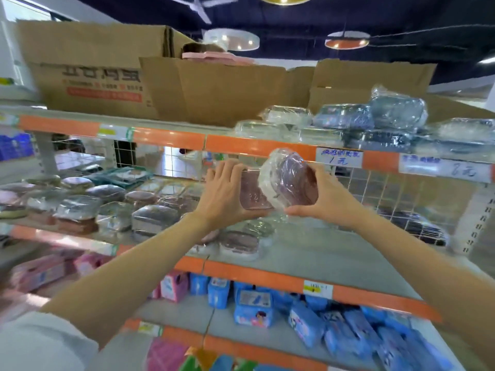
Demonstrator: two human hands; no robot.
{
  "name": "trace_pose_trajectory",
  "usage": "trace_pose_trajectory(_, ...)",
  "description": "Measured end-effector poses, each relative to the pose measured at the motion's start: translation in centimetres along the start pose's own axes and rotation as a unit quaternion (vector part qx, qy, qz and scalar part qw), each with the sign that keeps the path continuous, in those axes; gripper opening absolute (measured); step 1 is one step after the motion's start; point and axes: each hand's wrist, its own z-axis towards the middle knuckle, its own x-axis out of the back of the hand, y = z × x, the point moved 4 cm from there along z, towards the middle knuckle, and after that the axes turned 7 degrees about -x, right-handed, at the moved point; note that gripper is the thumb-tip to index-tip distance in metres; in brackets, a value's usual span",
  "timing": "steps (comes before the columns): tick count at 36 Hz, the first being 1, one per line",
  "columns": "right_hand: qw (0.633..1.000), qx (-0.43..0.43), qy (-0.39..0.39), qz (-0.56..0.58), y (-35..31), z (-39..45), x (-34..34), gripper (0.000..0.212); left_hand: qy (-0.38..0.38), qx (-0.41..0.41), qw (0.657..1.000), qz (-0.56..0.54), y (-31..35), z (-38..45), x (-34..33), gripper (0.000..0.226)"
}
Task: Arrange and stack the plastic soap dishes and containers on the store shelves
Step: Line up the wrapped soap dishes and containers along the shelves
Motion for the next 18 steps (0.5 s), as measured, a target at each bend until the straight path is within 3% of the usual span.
trace_pose_trajectory(5,0.993,-0.039,-0.085,-0.074,3.7,-1.5,-3.8,0.103,-0.144,0.016,0.989,-0.021,0.5,-2.4,-3.7,0.105)
trace_pose_trajectory(9,0.987,-0.098,-0.100,-0.081,6.4,-2.0,-5.4,0.096,-0.260,0.068,0.963,-0.029,-0.1,-3.8,-7.1,0.106)
trace_pose_trajectory(18,0.966,-0.177,-0.116,-0.151,11.2,0.2,-7.2,0.106,-0.337,0.120,0.931,-0.076,-3.2,-6.0,-13.8,0.105)
